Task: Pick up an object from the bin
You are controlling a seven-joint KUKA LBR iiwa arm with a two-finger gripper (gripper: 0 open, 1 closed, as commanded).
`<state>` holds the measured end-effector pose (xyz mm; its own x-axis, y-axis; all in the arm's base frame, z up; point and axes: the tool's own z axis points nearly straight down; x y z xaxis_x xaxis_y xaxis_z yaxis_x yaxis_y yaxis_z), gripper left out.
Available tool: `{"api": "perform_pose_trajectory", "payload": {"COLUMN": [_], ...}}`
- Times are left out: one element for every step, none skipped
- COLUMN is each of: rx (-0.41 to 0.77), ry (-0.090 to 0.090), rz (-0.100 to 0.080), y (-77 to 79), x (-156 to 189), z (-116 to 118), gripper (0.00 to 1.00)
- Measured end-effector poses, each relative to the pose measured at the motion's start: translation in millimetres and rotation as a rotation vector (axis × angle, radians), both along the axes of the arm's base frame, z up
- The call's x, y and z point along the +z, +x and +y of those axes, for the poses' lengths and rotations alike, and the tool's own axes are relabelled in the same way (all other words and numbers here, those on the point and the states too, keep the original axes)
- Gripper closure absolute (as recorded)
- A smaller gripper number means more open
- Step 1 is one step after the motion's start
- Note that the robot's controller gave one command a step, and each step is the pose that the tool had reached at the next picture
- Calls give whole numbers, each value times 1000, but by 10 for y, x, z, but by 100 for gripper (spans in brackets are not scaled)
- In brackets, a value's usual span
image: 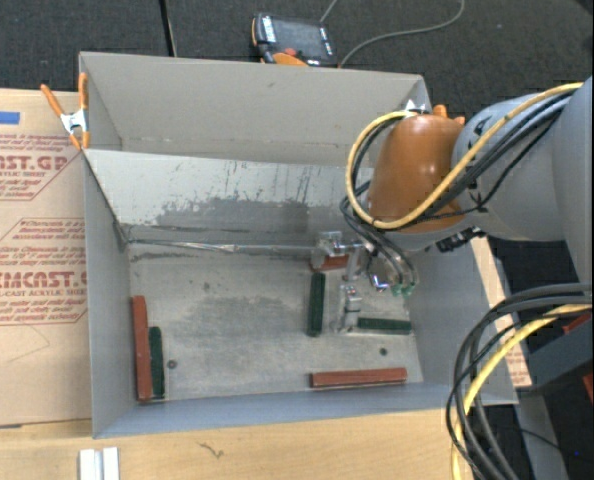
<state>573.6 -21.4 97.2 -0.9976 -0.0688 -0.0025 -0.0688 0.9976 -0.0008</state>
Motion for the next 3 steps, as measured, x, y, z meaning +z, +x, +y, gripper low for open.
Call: {"api": "perform_pose_trajectory", "payload": {"rx": [203,202,321], "ry": [1,1,-1], "rz": [2,1,-7], "y": [89,95,-158], "x": [-283,-267,1062], "z": [93,92,54], "gripper": [0,100,100]}}
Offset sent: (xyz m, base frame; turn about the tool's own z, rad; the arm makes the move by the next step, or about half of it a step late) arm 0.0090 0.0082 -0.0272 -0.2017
